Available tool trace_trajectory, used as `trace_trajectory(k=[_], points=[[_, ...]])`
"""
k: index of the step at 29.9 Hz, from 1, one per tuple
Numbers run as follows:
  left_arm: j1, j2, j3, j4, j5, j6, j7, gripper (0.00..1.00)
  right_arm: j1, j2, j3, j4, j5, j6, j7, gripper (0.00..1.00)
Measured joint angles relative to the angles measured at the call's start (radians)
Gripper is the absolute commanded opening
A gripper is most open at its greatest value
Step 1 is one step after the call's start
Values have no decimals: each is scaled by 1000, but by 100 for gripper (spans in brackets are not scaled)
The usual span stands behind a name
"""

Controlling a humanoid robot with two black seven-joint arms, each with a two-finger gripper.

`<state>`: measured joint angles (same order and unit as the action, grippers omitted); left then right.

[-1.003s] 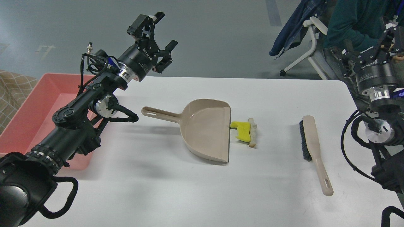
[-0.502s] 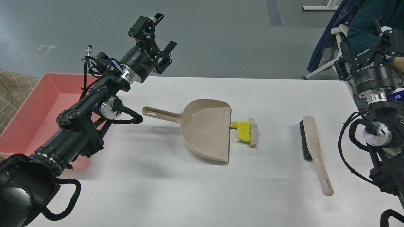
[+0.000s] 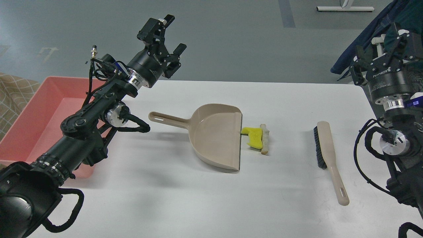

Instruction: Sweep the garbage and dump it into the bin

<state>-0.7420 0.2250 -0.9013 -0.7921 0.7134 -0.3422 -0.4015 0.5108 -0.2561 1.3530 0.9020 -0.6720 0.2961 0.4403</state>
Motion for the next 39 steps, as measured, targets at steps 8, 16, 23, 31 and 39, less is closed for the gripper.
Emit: trace_trajectory(k=[8,16,23,31,39], points=[[1,24,15,-105,49,6,7,99,0,-3,1,1,-1,0,0,100],[68,237,157,-398,202,123,28,99,2,-8,2,2,-1,0,0,100],[150,430,204,-597,407,202,40,99,2,-7,2,2,-2,-2,0,100],[307,579,204,-794,587,283,80,98,1,-1,2,2,-2,-5,0,100],[455,565,205,-841,627,329,138,98,3,0,1,0,-1,-5,0,100]])
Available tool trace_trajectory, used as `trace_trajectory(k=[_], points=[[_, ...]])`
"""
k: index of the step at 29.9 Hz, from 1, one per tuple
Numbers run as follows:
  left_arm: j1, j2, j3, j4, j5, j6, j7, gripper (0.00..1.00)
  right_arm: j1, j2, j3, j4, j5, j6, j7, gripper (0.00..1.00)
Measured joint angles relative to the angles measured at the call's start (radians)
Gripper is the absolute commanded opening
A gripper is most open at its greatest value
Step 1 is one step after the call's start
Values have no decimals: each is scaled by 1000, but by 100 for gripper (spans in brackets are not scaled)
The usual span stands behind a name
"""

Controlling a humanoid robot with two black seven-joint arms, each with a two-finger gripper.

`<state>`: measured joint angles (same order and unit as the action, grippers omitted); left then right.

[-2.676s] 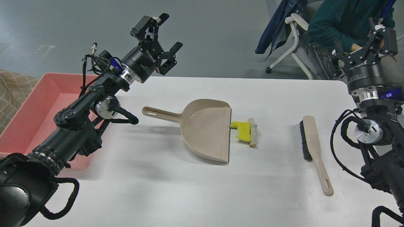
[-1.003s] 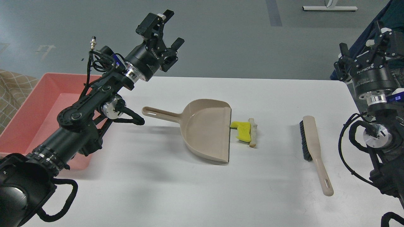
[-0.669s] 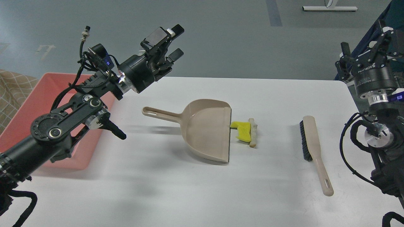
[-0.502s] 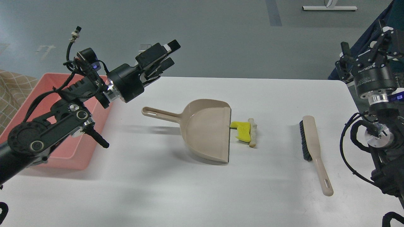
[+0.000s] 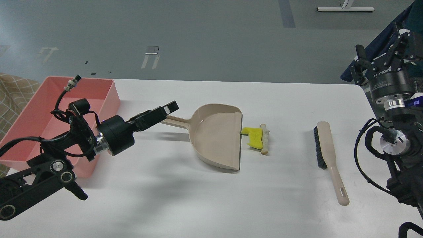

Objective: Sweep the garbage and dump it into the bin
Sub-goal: 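Lower the left gripper to the beige dustpan handle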

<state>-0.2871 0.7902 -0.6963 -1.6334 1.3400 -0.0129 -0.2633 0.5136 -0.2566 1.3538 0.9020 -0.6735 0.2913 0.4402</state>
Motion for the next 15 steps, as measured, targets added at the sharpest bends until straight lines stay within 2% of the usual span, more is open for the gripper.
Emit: trace_trajectory(k=[9,15], points=[[42,-104,7,119,1,8,61,98,0,0,0,-1,0,0,0,100],[43,-153,8,187,-1,30,78,98,0,0,0,0,0,0,0,100]])
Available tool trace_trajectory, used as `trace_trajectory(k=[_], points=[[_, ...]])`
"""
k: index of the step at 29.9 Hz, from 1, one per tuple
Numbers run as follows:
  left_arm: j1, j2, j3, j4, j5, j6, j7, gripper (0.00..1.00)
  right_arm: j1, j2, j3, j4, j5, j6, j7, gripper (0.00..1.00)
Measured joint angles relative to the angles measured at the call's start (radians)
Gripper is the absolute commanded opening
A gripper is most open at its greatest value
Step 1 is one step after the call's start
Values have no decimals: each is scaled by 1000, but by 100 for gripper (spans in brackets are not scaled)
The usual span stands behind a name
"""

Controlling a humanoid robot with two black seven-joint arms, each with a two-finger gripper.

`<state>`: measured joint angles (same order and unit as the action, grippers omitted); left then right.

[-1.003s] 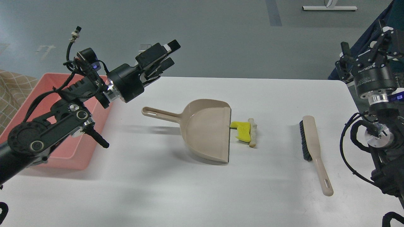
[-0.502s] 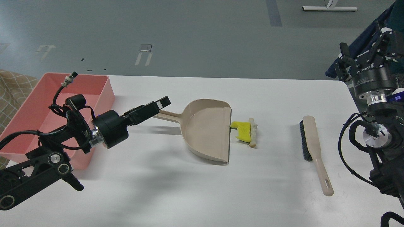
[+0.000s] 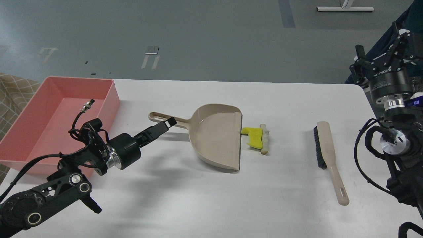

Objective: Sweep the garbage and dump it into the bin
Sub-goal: 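Lower the left gripper to the beige dustpan handle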

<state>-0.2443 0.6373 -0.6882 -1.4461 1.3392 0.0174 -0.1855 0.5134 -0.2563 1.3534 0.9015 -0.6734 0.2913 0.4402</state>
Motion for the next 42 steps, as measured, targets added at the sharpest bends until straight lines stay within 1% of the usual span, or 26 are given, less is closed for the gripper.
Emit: trace_trajectory(k=[5,10,20,24,25,26,31,34,35,36,38,42], points=[[-1,-49,3,48,0,3,5,98,-1,0,0,1,0,0,0,100],[-6,-66,0,101,-2,6,5,98,0,-1,0,1,0,0,0,100],[-35,-143,-1,231,-2,44,3,98,0,-3,0,1,0,0,0,100],[-57,-164,2,256,-2,49,9,96,-1,-4,0,1,0,0,0,100],[-63,-167,2,260,-2,50,11,93,-1,-4,0,1,0,0,0,100],[-67,-170,2,264,-2,50,14,93,-1,-4,0,1,0,0,0,100],[-78,-182,3,271,-2,50,36,87,-1,-4,0,2,0,0,0,100],[-79,-191,3,275,-2,49,41,80,-1,-3,0,2,0,0,0,100],[-79,-193,3,279,-2,49,42,76,-1,-3,0,2,0,0,0,100],[-80,-194,3,282,-2,49,42,69,-1,-3,0,2,0,0,0,100],[-84,-196,3,285,-2,49,43,64,-1,-3,0,2,0,0,0,100],[-93,-197,1,287,-4,49,49,64,-1,-3,0,1,0,0,0,100]])
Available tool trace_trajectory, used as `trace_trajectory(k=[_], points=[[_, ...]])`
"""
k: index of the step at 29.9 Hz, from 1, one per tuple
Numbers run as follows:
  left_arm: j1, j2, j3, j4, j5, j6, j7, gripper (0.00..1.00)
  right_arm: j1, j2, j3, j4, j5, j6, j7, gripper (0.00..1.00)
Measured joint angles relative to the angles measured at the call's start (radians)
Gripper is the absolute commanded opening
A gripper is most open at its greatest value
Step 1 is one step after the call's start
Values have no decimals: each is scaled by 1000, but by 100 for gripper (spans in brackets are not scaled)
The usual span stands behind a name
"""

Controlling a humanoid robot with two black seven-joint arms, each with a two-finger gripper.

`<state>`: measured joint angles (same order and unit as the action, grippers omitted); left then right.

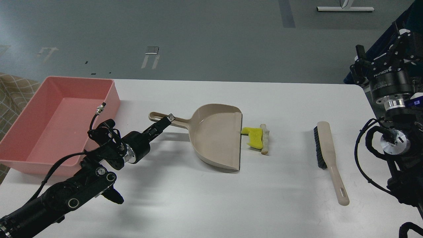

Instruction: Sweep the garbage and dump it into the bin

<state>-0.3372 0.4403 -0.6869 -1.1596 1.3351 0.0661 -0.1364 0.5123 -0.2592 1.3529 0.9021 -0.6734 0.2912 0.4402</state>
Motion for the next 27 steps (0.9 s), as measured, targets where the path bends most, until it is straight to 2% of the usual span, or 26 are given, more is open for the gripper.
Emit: trace_trajectory(k=[6,8,16,18,21,22,27], points=[[-14,-5,-2,0,-6,0,3,63,0,1,0,0,0,0,0,100],[-18,-11,-2,0,-7,0,3,53,0,1,0,0,0,0,0,100],[-24,-14,-1,0,-7,0,14,37,2,-1,0,0,0,0,0,100],[-25,-14,-1,0,-7,0,20,30,4,-1,0,0,0,0,0,100],[-24,-15,-1,-3,-10,-2,25,3,5,-1,0,0,-1,0,0,100],[-24,-15,-1,-4,-12,-2,26,0,6,-1,0,0,-1,0,0,100],[-22,-16,-3,-7,-15,-3,38,0,7,0,0,0,-1,-1,0,100]])
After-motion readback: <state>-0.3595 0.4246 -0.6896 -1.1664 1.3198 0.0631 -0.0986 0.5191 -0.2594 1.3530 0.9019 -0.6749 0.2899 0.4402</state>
